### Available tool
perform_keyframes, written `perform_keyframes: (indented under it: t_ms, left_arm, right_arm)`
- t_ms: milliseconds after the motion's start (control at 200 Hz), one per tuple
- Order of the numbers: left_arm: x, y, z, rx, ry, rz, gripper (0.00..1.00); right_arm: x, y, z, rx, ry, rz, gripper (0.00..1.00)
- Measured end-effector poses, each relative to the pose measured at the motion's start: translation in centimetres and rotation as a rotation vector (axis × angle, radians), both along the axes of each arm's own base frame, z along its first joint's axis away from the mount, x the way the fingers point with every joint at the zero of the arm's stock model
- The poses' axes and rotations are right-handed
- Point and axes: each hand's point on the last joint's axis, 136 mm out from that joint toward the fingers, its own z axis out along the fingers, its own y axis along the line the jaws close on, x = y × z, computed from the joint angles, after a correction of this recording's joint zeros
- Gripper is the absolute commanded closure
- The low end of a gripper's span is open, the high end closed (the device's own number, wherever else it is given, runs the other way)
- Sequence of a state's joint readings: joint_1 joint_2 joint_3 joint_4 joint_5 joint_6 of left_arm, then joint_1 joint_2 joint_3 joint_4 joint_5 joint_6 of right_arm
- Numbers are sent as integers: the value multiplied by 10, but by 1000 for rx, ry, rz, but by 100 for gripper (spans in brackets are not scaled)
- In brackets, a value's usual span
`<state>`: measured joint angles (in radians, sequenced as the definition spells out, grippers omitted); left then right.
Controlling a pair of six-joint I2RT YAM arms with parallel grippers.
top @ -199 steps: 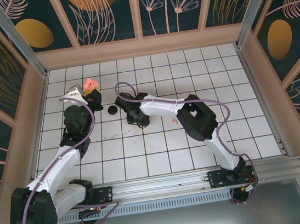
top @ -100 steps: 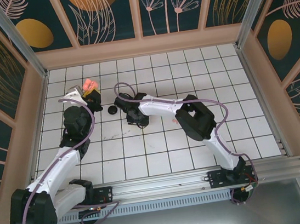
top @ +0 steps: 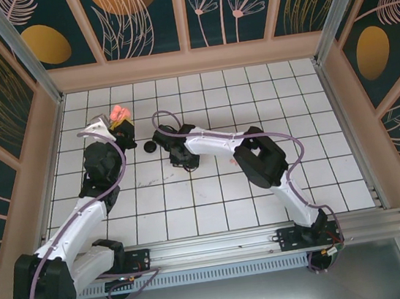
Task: Insert the wireless bluetooth earbuds into the charging case
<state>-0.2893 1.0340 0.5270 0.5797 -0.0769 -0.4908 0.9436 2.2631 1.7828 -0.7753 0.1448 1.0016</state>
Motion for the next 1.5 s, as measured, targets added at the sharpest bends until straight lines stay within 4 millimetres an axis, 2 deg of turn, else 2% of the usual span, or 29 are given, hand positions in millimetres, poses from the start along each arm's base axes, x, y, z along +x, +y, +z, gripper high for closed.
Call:
perform_keyframes:
  t_ms: [280,375,626,736,991,1141,1321,1501]
  left_arm:
    - [-6,-7,8,10,-24,-48,100]
    - [-9,-11,11,18,-35,-77,100]
    - [-21,-33,22,76,-106,-219,100]
    - [-27,-45,27,91,-152,-292,100]
    - [-49,-69,28,158,-299,-427,100]
    - [-69,-92,25,260,-381,-499,100]
    - [-87,-110,4,349,-422,-543,100]
    - [-80,-114,-14,410,-412,-510,100]
  right_arm:
    - [0,-7,5,-7,-60,7,75]
    - [1,-15,15,-16,-92,14,75]
    - [9,-26,77,57,-225,38,75]
    - [18,-37,105,99,-283,44,75]
    - [50,-85,157,171,-407,14,75]
    - [66,-108,197,252,-499,17,75]
    - [64,-102,247,358,-620,111,75]
    - [46,-92,288,470,-734,246,75]
